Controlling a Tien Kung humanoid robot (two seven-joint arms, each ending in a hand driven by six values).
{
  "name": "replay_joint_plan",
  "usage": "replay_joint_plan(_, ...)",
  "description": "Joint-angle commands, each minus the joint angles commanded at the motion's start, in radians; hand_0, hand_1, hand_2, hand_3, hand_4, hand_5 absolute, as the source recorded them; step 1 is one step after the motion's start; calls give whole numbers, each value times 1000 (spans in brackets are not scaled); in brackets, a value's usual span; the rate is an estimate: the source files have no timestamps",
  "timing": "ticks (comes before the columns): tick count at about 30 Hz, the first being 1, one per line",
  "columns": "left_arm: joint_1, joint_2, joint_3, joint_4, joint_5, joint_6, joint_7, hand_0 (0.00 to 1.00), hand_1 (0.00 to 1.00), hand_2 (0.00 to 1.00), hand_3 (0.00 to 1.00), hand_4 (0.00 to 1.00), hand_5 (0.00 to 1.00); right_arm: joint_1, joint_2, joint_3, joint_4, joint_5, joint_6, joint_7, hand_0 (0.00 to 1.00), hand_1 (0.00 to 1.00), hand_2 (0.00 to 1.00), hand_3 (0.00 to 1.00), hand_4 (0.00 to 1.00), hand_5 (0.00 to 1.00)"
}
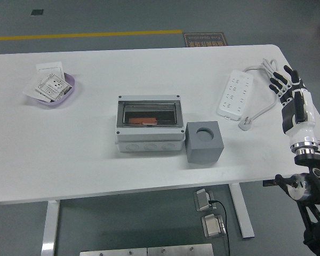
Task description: Pick up the cylinder from the cube,place it in the box,flap close box
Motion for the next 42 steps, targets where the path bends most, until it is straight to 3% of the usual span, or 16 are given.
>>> replay_joint_plan(1, 0, -1, -1, 0, 0, 0, 0, 637, 678, 643, 634, 731, 475, 1, -1, 0, 1, -5, 1, -1, 761, 641, 630, 671, 998, 753)
replay_joint_plan(6, -3, -4, -3, 0, -1, 1, -1, 637, 678, 643, 634, 731, 475, 8, -4, 2, 1, -16, 2, -8, 761, 641, 630, 671, 998, 753)
replay_joint_plan(7, -3, -4, -4, 0, 0, 2, -1, 637, 678, 644, 634, 731, 476, 9, -4, 3, 1, -16, 2, -9, 719, 564, 537, 600, 970, 567)
replay_joint_plan(19, -8, -11, -8, 0, 2, 3, -2, 638, 678, 644, 635, 732, 477, 25, -12, -4, 1, -32, -3, -18, 719, 557, 527, 591, 952, 521)
replay_joint_plan(42, 2, -25, -17, 0, -2, 7, -3, 638, 678, 643, 636, 732, 479, 23, -25, 23, 21, -78, -23, -31, 717, 564, 524, 588, 956, 541)
